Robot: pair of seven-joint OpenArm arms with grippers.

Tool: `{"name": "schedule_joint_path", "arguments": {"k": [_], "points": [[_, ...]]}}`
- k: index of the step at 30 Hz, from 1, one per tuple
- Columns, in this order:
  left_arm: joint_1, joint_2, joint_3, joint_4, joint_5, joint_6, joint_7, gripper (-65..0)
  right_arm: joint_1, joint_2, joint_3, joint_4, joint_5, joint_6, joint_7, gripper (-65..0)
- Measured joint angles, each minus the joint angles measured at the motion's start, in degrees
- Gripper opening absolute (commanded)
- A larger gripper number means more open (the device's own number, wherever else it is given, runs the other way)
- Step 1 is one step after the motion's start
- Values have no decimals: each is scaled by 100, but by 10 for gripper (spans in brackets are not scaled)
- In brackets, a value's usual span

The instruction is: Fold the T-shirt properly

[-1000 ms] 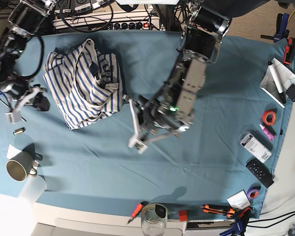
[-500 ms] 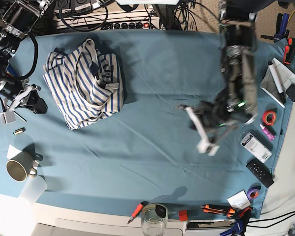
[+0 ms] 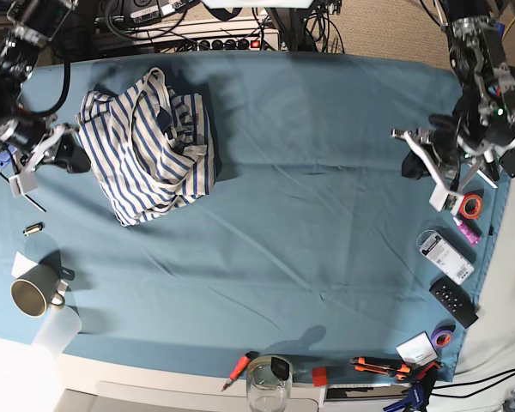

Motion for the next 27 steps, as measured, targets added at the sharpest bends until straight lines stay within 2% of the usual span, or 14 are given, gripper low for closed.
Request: {"name": "schedule_joint_path", "arguments": {"k": [4,6,8,18,23,27], "points": [[546,-4,-214,361,-13,2,2,-650,-492,0,0,614,-17,2,15,-627],[767,-4,-232,511,-114,-170,22,-650,-708,0,0,804,-136,2,15,-627],[944,2,-229,682,-210,-190,0,-650,-914,4,0,942,-264,4,15,-627],[1805,26,-232,1202,-197,-188,-2,-650,-2074,4,0,1025,-372,4,20,-627],[1912,44,-232,1259,-203,-315,0,-650,-2273,4,0,1025,-374,7,22,-627],[1915,216,-232,1259,-203,-315,11,-650,-2273,4,0,1025,-374,7,24,-627]]}}
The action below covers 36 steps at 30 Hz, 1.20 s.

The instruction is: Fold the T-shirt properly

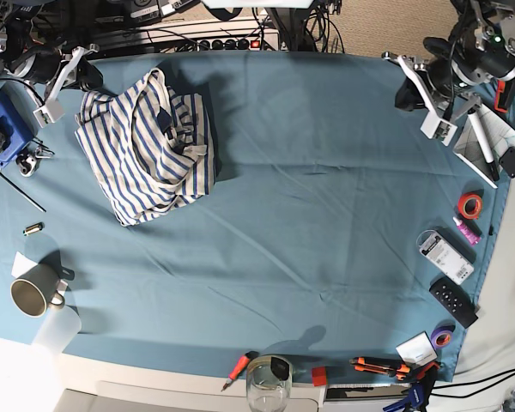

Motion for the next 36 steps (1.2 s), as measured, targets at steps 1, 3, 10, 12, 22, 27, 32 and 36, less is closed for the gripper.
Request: {"name": "schedule_joint_path", "arguments": {"k": [1,3,10,12,22,27,32,36], "points": [[2,31,0,0,0,0,44,-650,0,0,0,0,0,0,0,-627],[9,105,0,0,2,0,114,-650,-2,2,0,0,4,0,2,-627],[682,140,0,4,9,-2,81,-650,-511,31,0,2,9,0,31,-627],[890,140,0,2,20,-101,4,-650,-658,31,0,4,24,0,37,-627],[1624,131,0,2,22,-299,-55,-650,-1397,-514,0,11,-411,-48,63,-627],[1915,133,0,2,20,-299,-52,-650,-1567,-1099,0,9,-723,-48,59,-627],[2205,127,0,-11,15,-299,-66,-650,-1617,-1357,0,11,-1054,-44,63,-627],[2277,127,0,-437,0,-293,-144,-650,-1705,-1368,0,-2,-1397,-17,61,-627]]}}
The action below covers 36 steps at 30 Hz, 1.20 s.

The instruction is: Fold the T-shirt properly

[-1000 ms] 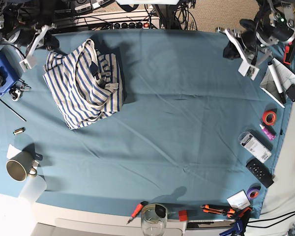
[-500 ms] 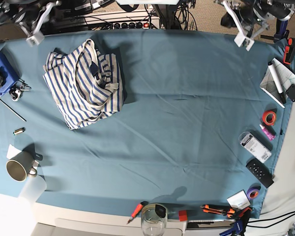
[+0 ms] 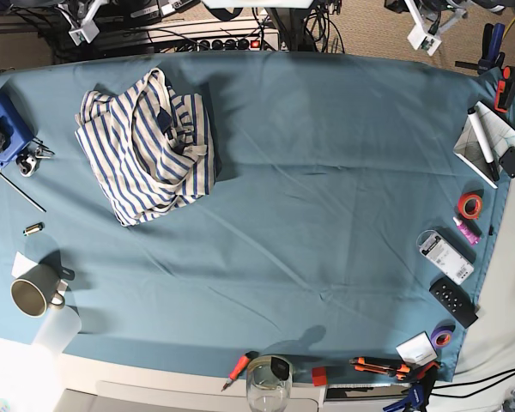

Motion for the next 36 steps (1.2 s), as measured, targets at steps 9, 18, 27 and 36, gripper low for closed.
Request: {"name": "schedule_joint_path", "arguments": {"k": [9,18,27,36], "points": [[-420,15,0,-2004,63,-297,-229,-650,-35,31,0,-658,-297,22,63,-627],[-1351,15,0,-3410,562,-280,-739,-650,616,715,-240,-2658,-317,26,98,-627],[-1829,35,0,-4402,1327,-249,-1569,-650,1255,763,-1394,-3947,-1849,17,1161,-627],[-2000,227,-9,-5482,2924,-186,-3353,-650,1871,776,-2964,-4642,-3648,-566,2997,-627]]}}
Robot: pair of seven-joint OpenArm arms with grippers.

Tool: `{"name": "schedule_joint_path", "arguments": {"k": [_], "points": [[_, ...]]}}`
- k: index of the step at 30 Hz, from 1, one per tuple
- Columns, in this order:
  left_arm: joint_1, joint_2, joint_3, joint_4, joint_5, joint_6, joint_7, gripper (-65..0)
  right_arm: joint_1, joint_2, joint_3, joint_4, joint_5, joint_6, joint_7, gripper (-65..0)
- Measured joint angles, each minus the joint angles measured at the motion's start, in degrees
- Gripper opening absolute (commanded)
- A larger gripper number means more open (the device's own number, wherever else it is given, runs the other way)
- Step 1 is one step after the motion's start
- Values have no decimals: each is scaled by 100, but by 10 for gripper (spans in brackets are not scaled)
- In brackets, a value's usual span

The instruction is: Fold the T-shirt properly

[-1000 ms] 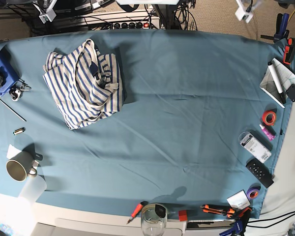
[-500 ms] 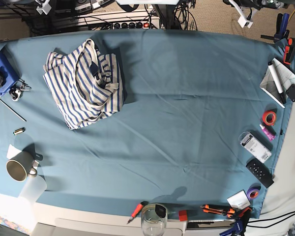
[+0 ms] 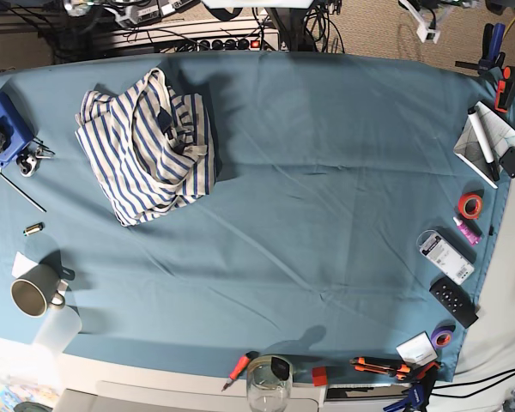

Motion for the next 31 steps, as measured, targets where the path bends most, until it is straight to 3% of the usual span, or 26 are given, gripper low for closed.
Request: {"name": "schedule_joint_path", "arguments": {"k": [8,10,13,17,20,31], "points": [[-404,520,-4,-1008,1333,1451,-1510,-650,787,-20,-1019,-1073,-726,-697,1663,-627],[-584,599,-2,-1263,1552,1563,-1698,-650,911,-20,-1266,-1335,-960,-905,2225,-627],[-870,680,11,-1532,1770,1814,-1941,-650,1069,-33,-1606,-1611,-1266,-1576,2953,-627],[-1104,656,7,-1661,1775,1836,-2116,-650,1191,-151,-1860,-1862,-1661,-2378,3866,-627],[-1150,647,4,-1665,1777,1836,-2227,-650,1340,-341,-1974,-1932,-1657,-2610,3967,-627],[-1150,649,0,-1668,1777,1836,-2243,-650,1650,-514,-2035,-2057,-1425,-2653,3836,-627]]}}
